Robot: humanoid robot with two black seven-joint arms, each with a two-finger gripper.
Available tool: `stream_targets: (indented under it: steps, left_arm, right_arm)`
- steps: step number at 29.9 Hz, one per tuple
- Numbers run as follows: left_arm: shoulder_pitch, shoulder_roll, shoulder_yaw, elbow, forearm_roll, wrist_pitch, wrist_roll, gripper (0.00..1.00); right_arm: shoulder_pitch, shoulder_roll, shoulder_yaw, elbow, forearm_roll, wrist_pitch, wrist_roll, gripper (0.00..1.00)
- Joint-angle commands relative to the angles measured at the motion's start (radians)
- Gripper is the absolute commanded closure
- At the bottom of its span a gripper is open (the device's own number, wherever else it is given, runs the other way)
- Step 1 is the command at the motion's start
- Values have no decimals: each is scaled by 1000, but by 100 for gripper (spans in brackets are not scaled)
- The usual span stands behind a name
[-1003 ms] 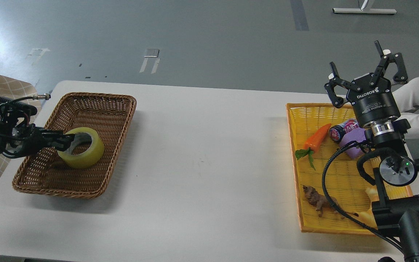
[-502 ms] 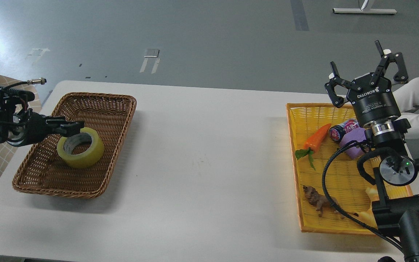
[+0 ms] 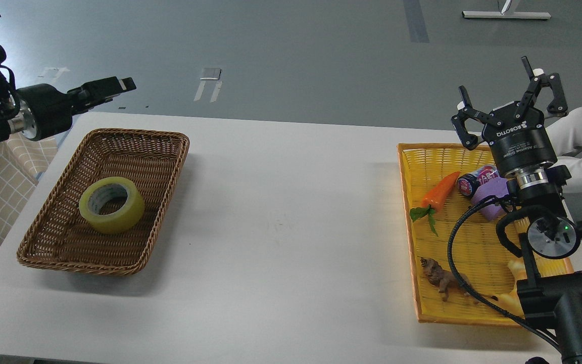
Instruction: Place and transfer tape with both arms
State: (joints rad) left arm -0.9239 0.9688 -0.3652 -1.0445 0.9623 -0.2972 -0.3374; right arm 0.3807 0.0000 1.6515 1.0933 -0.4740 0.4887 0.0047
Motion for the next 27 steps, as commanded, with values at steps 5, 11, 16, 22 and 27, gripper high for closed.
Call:
stream_targets:
  steps: [5, 11, 16, 22, 27]
  left_arm:
    - [-52, -116, -93, 0, -353, -3, -9, 2]
    - [-47, -238, -240, 1, -474, -20, -9, 2]
    - [-15, -338, -319, 0, -522, -88, -9, 2]
    - [34, -458, -409, 0, -585, -100, -9, 2]
    - [95, -550, -521, 0, -591, -115, -8, 2]
  right_arm:
    - [1, 0, 4, 5, 0, 0, 0, 1]
    - [1, 0, 5, 7, 0, 0, -2, 1]
    - [7, 0, 5, 8, 0, 0, -2, 1]
    - [17, -5, 4, 7, 0, 0, -5, 1]
    - [44, -21, -1, -3, -2, 0, -11, 1]
